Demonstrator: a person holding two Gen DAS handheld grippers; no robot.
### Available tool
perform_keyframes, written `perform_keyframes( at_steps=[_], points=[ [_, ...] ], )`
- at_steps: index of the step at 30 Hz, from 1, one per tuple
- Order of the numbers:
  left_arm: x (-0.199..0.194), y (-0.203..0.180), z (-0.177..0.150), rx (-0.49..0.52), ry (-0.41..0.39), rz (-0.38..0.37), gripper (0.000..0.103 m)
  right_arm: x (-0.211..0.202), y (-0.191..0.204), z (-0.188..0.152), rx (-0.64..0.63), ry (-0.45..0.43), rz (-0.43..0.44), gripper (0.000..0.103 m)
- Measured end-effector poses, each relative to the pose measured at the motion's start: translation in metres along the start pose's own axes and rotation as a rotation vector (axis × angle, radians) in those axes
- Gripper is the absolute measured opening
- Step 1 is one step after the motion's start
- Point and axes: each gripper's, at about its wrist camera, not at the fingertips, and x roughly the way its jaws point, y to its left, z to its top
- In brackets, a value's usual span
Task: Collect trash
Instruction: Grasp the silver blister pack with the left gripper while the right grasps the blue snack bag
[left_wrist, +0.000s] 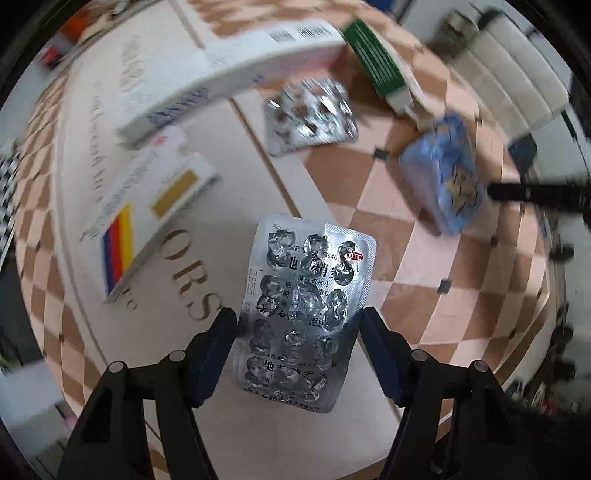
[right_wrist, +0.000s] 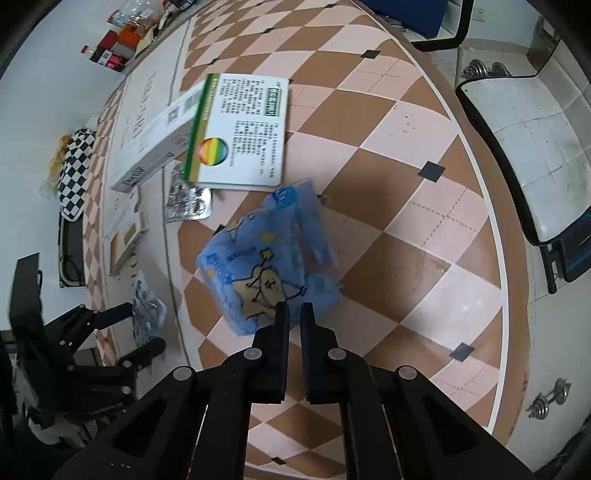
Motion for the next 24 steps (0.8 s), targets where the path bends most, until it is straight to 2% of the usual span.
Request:
perform_keyframes(
  at_steps=[6, 8, 9, 10, 12, 14, 16, 20, 22, 24],
  points=[
    [-0.034, 0.019, -0.03, -0.198, -0.099, 0.019, 0.066, -0.015, 0.009, -0.021, -0.008, -0.027, 0.037, 0.003],
    [-0.04, 0.028, -0.041, -0.288, -0.121, 0.034, 0.066, -0.021, 0.006, -0.024, 0.031, -0.06, 0.059, 0.003],
    [-0.032, 0.045, -0.045, -0.325, -0.13, 0.032, 0.066, -0.022, 0.001, -0.024, 0.074, -0.07, 0.068, 0.005],
    [-0.033, 0.048, -0.049, -0.37, -0.14, 0.041, 0.066, -0.021, -0.005, -0.021, 0.118, -0.068, 0.086, 0.007],
    [-0.032, 0.053, -0.056, -0.436, -0.163, 0.052, 0.066, -0.018, -0.019, -0.016, 0.209, -0.079, 0.123, 0.033],
    [-0.021, 0.059, -0.054, -0.498, -0.177, 0.062, 0.066, -0.015, -0.026, -0.01, 0.242, -0.113, 0.1, 0.044],
    [-0.009, 0.06, -0.047, -0.542, -0.184, 0.066, 0.066, -0.007, -0.025, -0.002, 0.241, -0.124, 0.059, 0.044],
    [0.0, 0.062, -0.05, -0.586, -0.176, 0.056, 0.066, 0.021, -0.016, 0.009, 0.225, -0.067, 0.038, 0.046],
    [0.005, 0.063, -0.051, -0.599, -0.172, 0.049, 0.066, 0.023, -0.002, 0.008, 0.181, -0.083, -0.001, 0.04],
    [0.003, 0.06, -0.056, -0.6, -0.173, 0.04, 0.066, 0.026, 0.007, 0.003, 0.156, -0.094, -0.024, 0.007]
  ],
)
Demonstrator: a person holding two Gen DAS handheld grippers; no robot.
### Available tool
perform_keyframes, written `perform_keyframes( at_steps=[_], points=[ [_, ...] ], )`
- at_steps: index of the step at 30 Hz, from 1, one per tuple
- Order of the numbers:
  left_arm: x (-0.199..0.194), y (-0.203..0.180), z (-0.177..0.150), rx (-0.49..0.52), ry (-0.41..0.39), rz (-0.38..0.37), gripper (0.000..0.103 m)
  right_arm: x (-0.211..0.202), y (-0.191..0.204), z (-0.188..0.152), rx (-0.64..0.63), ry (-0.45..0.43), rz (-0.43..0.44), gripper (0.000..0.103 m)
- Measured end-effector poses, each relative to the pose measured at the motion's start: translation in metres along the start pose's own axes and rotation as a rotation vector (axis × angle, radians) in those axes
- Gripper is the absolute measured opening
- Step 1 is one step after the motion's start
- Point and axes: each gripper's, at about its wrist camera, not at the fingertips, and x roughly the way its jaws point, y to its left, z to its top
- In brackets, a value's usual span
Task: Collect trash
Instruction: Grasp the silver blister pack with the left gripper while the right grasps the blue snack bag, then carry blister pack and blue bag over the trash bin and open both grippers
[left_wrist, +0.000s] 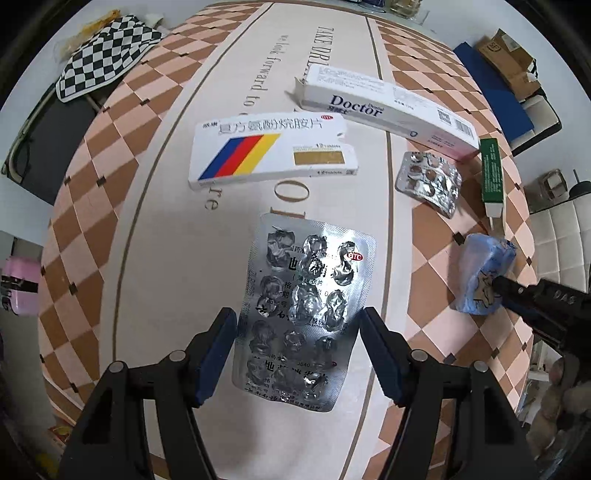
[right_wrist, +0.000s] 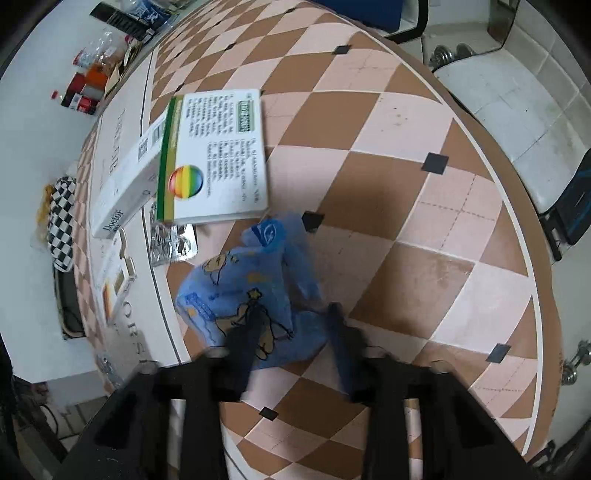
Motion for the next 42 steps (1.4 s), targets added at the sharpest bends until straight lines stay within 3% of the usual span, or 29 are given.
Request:
perform_keyframes(
  at_steps=[7, 13, 20, 24, 26, 29, 33, 37, 42],
  points=[
    [-0.026, 0.014, -0.025, 0.01, -0.038, -0.022, 0.066, -0.024, 0.013, -0.032, -0.053, -0.065, 0.064, 0.001],
    [-0.066, 0.036, -0.061, 0.048, -0.106, -0.052, 0.066, -0.071, 0.018, -0.083, -0.102, -0.12, 0.108, 0.001],
    [-0.106, 0.074, -0.126, 0.081, -0.148, -0.108, 0.066, -0.106, 0.028, -0.193, -0.141, -0.149, 0.122, 0.001],
    [-0.111, 0.093, -0.177, 0.117, -0.099, -0.137, 0.066, -0.102, 0.018, -0.267, -0.112, -0.114, 0.126, 0.001],
    [-0.103, 0.104, -0.21, 0.119, -0.038, -0.149, 0.066, -0.092, 0.008, -0.302, -0.1, -0.074, 0.118, 0.001],
    [-0.082, 0.121, -0.252, 0.094, 0.064, -0.165, 0.066, -0.063, -0.012, -0.347, -0.075, 0.011, 0.094, 0.001],
    [-0.021, 0.137, -0.293, 0.047, 0.208, -0.184, 0.066, -0.006, -0.049, -0.39, -0.037, 0.118, 0.048, 0.001],
    [0.072, 0.145, -0.309, -0.009, 0.29, -0.225, 0.066, 0.076, -0.09, -0.409, -0.003, 0.189, 0.003, 0.001],
    [0.203, 0.148, -0.318, -0.026, 0.386, -0.258, 0.067, 0.188, -0.125, -0.407, 0.006, 0.243, -0.016, 0.001]
  ],
)
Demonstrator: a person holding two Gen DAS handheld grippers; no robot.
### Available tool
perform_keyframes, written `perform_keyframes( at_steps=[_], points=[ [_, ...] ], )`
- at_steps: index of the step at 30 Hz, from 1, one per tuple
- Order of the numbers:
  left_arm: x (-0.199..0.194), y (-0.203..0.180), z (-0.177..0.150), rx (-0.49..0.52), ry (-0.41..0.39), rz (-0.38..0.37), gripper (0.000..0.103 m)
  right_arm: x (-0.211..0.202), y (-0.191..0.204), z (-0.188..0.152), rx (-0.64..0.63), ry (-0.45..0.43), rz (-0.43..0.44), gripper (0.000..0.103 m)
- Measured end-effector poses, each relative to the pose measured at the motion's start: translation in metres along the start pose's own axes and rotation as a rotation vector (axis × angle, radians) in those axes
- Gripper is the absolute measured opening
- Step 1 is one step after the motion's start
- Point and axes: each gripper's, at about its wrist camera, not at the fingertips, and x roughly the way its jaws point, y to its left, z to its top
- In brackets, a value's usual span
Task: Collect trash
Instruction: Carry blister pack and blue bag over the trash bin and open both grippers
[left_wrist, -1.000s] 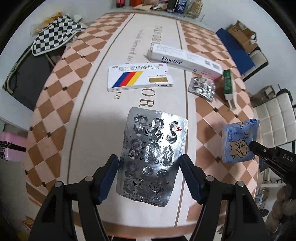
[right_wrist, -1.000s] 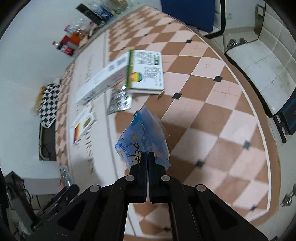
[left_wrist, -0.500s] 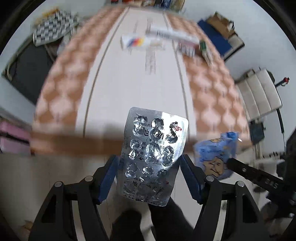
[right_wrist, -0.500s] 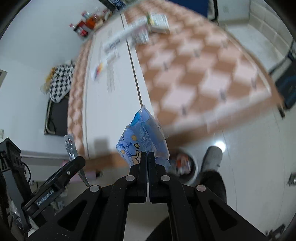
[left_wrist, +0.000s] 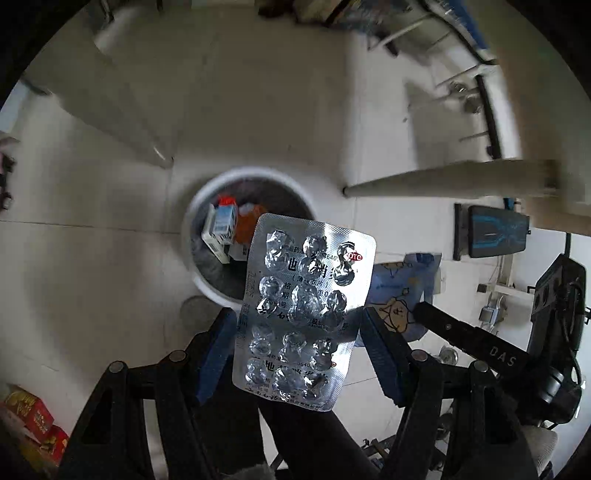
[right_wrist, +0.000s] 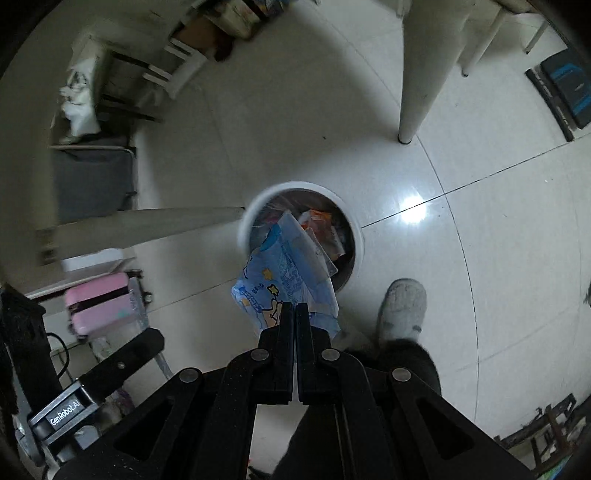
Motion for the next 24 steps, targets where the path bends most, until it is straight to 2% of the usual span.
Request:
perform_keyframes(
  at_steps=[2, 4, 6, 7, 8, 10, 11, 12, 13, 14, 15, 22, 24],
  points=[
    [0.039, 0.017, 0.011, -0.039, 0.04, -0.004, 0.067, 0.042, -0.009, 0.013, -0.002, 0.018, -0.002, 0.001],
    [0.066, 0.03, 0.019, -0.058, 0.046, 0.011, 0.068, 0.09, -0.013, 0.026, -0.025, 0.052, -0.022, 0.001],
    [0.085, 0.043, 0.023, -0.076, 0.033, 0.042, 0.078, 0.121, -0.016, 0.032, -0.041, 0.07, -0.024, 0.001],
    [0.09, 0.049, 0.023, -0.085, 0.029, 0.047, 0.09, 0.136, -0.015, 0.036, -0.054, 0.083, -0.03, 0.001],
    [0.095, 0.053, 0.021, -0.093, 0.025, 0.048, 0.096, 0.152, -0.017, 0.037, -0.064, 0.099, -0.031, 0.002],
    [0.098, 0.062, 0.018, -0.102, 0.009, 0.079, 0.096, 0.176, -0.018, 0.04, -0.077, 0.125, -0.048, 0.007],
    [0.098, 0.064, 0.015, -0.098, -0.006, 0.1, 0.096, 0.187, -0.021, 0.038, -0.085, 0.142, -0.063, 0.022],
    [0.096, 0.066, 0.013, -0.094, -0.016, 0.116, 0.096, 0.192, -0.021, 0.035, -0.089, 0.147, -0.072, 0.053],
    [0.093, 0.068, 0.01, -0.09, -0.027, 0.141, 0.096, 0.195, -0.02, 0.035, -0.092, 0.148, -0.076, 0.07],
    [0.089, 0.068, 0.007, -0.079, -0.043, 0.172, 0.096, 0.196, -0.021, 0.034, -0.098, 0.145, -0.073, 0.097],
    [0.085, 0.069, 0.004, -0.069, -0.059, 0.199, 0.096, 0.196, -0.019, 0.033, -0.114, 0.139, -0.086, 0.1],
    [0.057, 0.073, -0.013, -0.027, -0.11, 0.353, 0.096, 0.172, 0.013, 0.014, -0.333, 0.044, -0.299, 0.1],
    [0.048, 0.07, -0.016, -0.016, -0.121, 0.372, 0.096, 0.16, 0.022, 0.007, -0.371, 0.022, -0.351, 0.1]
  ],
)
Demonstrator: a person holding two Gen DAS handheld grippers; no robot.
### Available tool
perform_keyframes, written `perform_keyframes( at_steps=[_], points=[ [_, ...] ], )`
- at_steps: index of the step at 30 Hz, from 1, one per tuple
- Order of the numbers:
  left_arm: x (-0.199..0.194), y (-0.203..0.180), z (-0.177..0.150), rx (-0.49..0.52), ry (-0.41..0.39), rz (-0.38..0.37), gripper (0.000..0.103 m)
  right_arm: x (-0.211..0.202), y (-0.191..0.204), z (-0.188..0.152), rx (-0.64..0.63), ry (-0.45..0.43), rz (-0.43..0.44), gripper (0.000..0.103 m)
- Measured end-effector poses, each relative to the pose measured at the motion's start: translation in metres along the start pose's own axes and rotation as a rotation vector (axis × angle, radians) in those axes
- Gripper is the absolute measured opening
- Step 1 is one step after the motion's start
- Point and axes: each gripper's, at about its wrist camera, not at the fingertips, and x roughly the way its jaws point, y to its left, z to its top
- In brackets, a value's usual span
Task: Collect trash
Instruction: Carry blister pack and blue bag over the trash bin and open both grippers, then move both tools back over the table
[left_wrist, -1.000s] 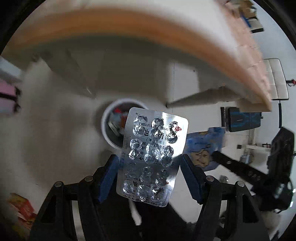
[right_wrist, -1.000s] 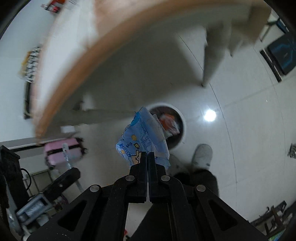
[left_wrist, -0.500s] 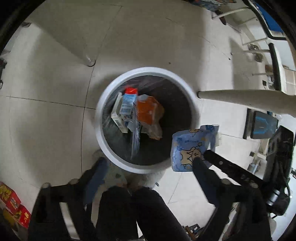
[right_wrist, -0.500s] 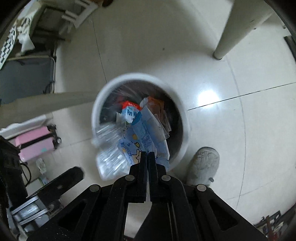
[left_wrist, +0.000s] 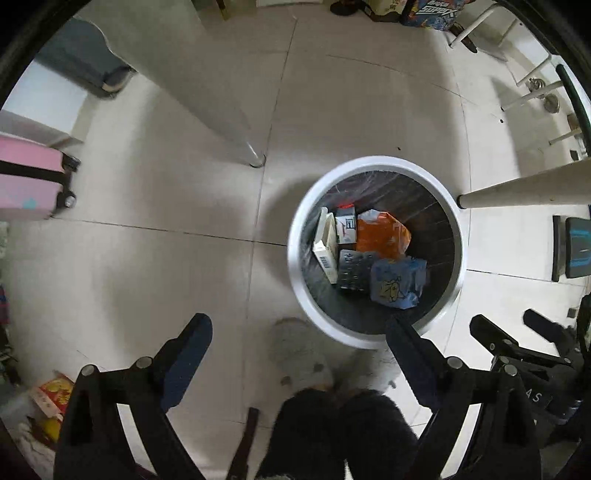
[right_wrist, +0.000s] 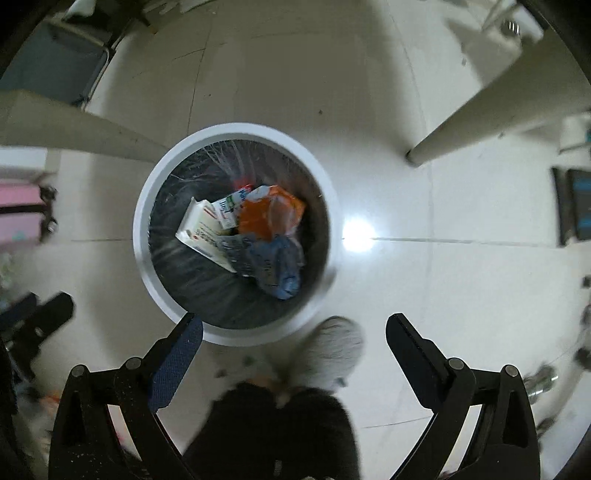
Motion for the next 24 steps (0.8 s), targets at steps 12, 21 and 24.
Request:
perform_keyframes(
  at_steps=[12, 21, 24],
  points=[
    [-0.074, -0.01, -0.01, 0.023, -0.038, -0.007, 0.096, -0.097, -0.004, -0.018, 0.02, -0.036, -0.054, 0.1],
    [-0.163, -0.019, -0.031, 0.068, -0.042, -0.017, 0.096, -0.204, 0.002, -0.041, 0.024, -0.078, -0.049, 0.1],
    [-0.198, -0.019, -0.038, 0.077, -0.047, -0.022, 0.096, -0.247, 0.005, -0.052, 0.032, -0.089, -0.039, 0.1]
  ],
)
